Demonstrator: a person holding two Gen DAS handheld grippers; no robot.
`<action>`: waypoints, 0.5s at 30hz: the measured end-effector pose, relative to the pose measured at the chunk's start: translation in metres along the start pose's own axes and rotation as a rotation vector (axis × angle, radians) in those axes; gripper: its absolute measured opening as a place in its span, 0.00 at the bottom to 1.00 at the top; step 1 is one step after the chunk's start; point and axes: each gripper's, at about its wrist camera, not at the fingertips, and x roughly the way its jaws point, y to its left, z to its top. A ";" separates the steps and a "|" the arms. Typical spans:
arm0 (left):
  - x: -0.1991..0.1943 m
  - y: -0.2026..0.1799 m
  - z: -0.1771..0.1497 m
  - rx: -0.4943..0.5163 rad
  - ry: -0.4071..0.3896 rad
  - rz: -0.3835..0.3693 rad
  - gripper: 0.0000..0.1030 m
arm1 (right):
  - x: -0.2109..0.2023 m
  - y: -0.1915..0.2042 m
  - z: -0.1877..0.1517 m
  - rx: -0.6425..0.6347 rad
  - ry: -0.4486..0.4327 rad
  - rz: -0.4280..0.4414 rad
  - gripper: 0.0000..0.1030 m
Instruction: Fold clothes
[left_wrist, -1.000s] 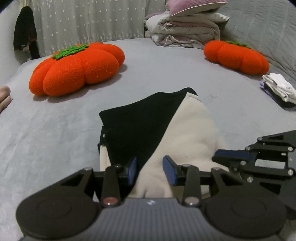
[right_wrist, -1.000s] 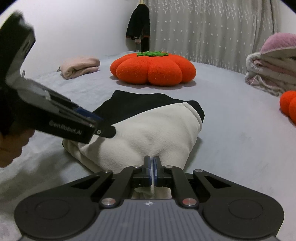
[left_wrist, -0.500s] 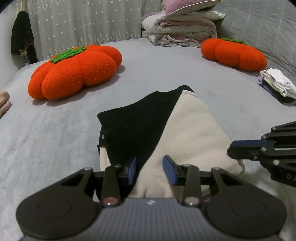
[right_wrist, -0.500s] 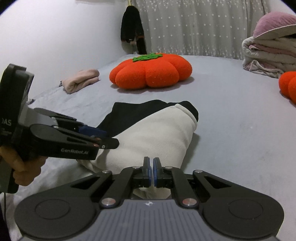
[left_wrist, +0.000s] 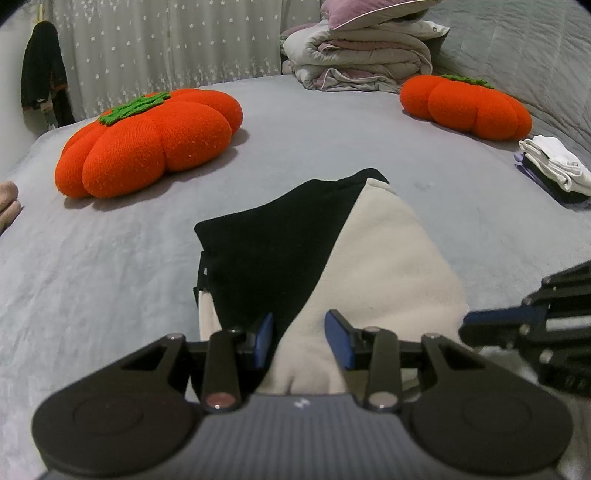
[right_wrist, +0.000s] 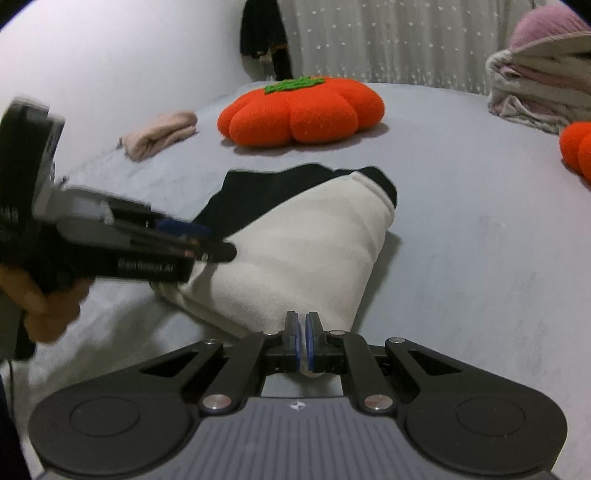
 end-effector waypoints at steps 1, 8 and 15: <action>0.000 0.000 0.000 0.000 0.001 -0.001 0.34 | 0.002 0.002 -0.002 -0.010 0.004 -0.006 0.09; -0.012 -0.002 0.003 -0.031 -0.067 0.014 0.34 | 0.007 0.001 -0.007 -0.008 0.008 -0.008 0.09; -0.022 -0.016 0.004 -0.040 -0.152 -0.083 0.34 | 0.008 0.005 -0.007 -0.010 0.004 -0.011 0.09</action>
